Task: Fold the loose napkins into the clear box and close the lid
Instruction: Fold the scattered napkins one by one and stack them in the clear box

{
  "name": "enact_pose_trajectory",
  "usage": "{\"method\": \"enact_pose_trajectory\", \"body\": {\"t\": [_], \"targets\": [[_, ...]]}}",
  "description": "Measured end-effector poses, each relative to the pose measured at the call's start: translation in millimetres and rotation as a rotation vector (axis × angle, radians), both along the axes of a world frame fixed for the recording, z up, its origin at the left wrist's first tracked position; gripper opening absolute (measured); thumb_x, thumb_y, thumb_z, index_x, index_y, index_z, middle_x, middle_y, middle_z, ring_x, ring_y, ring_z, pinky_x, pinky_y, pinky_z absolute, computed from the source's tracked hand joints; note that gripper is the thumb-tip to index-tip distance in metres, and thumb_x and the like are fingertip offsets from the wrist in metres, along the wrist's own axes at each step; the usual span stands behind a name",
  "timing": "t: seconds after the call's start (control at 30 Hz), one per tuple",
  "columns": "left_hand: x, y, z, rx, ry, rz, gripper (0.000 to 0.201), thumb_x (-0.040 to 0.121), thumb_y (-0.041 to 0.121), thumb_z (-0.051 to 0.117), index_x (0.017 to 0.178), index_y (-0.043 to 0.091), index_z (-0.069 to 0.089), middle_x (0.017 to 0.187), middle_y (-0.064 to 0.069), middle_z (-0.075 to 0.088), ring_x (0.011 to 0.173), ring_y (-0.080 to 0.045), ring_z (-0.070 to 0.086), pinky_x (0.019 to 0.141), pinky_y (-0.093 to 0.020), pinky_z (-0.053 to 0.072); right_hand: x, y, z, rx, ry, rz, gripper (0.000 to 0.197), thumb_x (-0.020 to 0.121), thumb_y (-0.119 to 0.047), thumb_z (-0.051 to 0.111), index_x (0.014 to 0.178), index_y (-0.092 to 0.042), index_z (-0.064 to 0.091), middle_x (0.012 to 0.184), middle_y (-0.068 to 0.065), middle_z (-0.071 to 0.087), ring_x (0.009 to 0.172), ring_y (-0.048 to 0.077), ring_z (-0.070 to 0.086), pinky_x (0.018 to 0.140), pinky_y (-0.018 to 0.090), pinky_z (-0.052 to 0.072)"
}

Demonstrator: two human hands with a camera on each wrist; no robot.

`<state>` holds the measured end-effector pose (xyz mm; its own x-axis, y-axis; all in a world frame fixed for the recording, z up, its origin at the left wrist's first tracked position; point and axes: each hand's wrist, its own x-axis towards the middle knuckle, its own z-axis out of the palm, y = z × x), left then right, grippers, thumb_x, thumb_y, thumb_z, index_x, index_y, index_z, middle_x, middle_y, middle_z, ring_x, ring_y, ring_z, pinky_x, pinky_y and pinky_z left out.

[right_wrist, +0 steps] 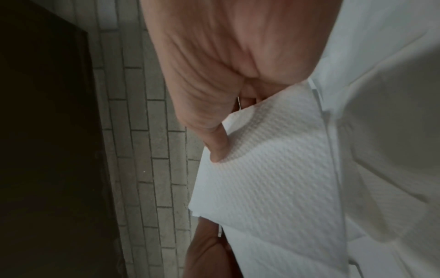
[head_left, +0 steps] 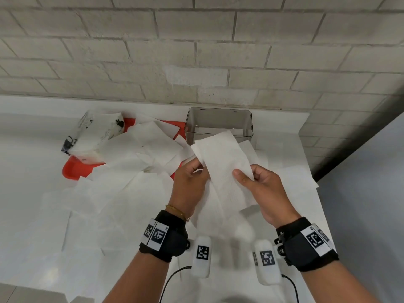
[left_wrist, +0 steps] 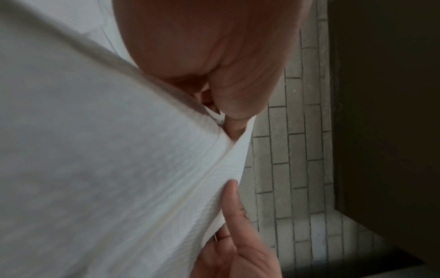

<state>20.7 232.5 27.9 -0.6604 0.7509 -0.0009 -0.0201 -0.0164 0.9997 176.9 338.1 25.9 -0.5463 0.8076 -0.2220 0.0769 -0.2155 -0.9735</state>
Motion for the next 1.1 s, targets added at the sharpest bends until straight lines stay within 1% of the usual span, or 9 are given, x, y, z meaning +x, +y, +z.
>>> {"method": "enact_pose_trajectory", "body": {"t": [0.13, 0.23, 0.37, 0.5, 0.57, 0.67, 0.8, 0.93, 1.1], "targets": [[-0.2, 5.6, -14.0, -0.022, 0.222, 0.093, 0.013, 0.101, 0.021, 0.067, 0.097, 0.016, 0.079, 0.089, 0.002, 0.077, 0.083, -0.02, 0.069, 0.074, -0.032, 0.056, 2.7, -0.2, -7.1, -0.069, 0.015, -0.037, 0.029, 0.087, -0.02, 0.082, 0.114, -0.013, 0.072, 0.106, 0.002, 0.08, 0.105, 0.019, 0.076, 0.092, 0.034, 0.058], [0.4, 7.5, -20.7, -0.058, 0.381, 0.079, 0.019, 0.1, 0.021, 0.068, 0.083, 0.012, 0.072, 0.076, 0.003, 0.07, 0.071, -0.01, 0.058, 0.065, -0.023, 0.049, 6.5, 0.9, -8.0, -0.181, 0.042, 0.019, 0.039, 0.087, -0.014, 0.082, 0.122, -0.016, 0.066, 0.107, 0.002, 0.08, 0.097, 0.006, 0.076, 0.079, 0.02, 0.058], [2.5, 6.9, -17.5, -0.143, 0.466, -0.024, 0.038, 0.099, 0.033, 0.066, 0.067, 0.016, 0.057, 0.057, 0.011, 0.051, 0.062, -0.009, 0.048, 0.056, -0.022, 0.037, 11.6, 2.1, -8.1, -0.288, 0.059, 0.134, 0.04, 0.092, -0.018, 0.076, 0.129, -0.01, 0.066, 0.123, 0.009, 0.075, 0.115, 0.023, 0.073, 0.1, 0.039, 0.054], [6.0, 4.2, -4.3, -0.224, 0.278, -0.119, 0.053, 0.102, 0.04, 0.057, 0.058, 0.015, 0.042, 0.054, 0.005, 0.036, 0.052, -0.002, 0.04, 0.058, -0.013, 0.032, 14.3, 3.6, -11.4, -0.346, 0.097, 0.156, 0.033, 0.097, -0.016, 0.068, 0.128, -0.004, 0.068, 0.126, 0.013, 0.074, 0.118, 0.027, 0.071, 0.101, 0.041, 0.055], [3.0, 2.9, -1.8, -0.289, 0.117, -0.09, 0.058, 0.102, 0.051, 0.053, 0.06, 0.013, 0.04, 0.063, -0.004, 0.033, 0.056, -0.007, 0.039, 0.061, -0.022, 0.035, 16.3, 6.9, -14.7, -0.37, 0.142, 0.129, 0.035, 0.098, -0.015, 0.066, 0.131, -0.004, 0.066, 0.13, 0.013, 0.072, 0.122, 0.026, 0.069, 0.101, 0.037, 0.057], [-6.8, 0.8, -10.9, -0.312, -0.109, 0.043, 0.068, 0.094, 0.061, 0.057, 0.083, -0.006, 0.053, 0.076, -0.008, 0.05, 0.072, -0.022, 0.049, 0.07, -0.038, 0.046, 21.1, 12.0, -18.9, -0.391, 0.203, 0.11, 0.04, 0.098, -0.012, 0.064, 0.137, -0.002, 0.062, 0.135, 0.014, 0.068, 0.127, 0.026, 0.065, 0.107, 0.038, 0.052], [-7.8, 0.6, -22.6, -0.372, -0.236, 0.102, 0.048, 0.097, 0.048, 0.063, 0.097, 0.0, 0.069, 0.091, -0.016, 0.066, 0.089, -0.031, 0.063, 0.09, -0.047, 0.057, 23.9, 11.5, -16.9, -0.367, 0.229, 0.127, 0.045, 0.093, -0.011, 0.066, 0.138, -0.005, 0.06, 0.135, 0.013, 0.069, 0.126, 0.025, 0.066, 0.107, 0.037, 0.052], [0.3, 4.2, -16.9, -0.382, -0.47, 0.031, 0.03, 0.104, 0.037, 0.056, 0.113, 0.015, 0.074, 0.107, -0.004, 0.079, 0.104, -0.028, 0.072, 0.096, -0.044, 0.057, 20.5, 6.3, -15.4, -0.252, 0.112, 0.181, 0.041, 0.095, -0.008, 0.067, 0.135, -0.011, 0.062, 0.131, 0.007, 0.072, 0.124, 0.023, 0.068, 0.102, 0.037, 0.056], [3.4, 4.3, -9.2, -0.303, -0.625, -0.012, 0.031, 0.108, 0.03, 0.051, 0.122, 0.012, 0.071, 0.113, -0.007, 0.079, 0.109, -0.029, 0.073, 0.098, -0.045, 0.056, 20.8, 2.0, -17.9, -0.025, -0.046, 0.241, 0.044, 0.093, -0.009, 0.074, 0.135, -0.02, 0.062, 0.127, -0.002, 0.074, 0.119, 0.017, 0.07, 0.104, 0.042, 0.053]]}}
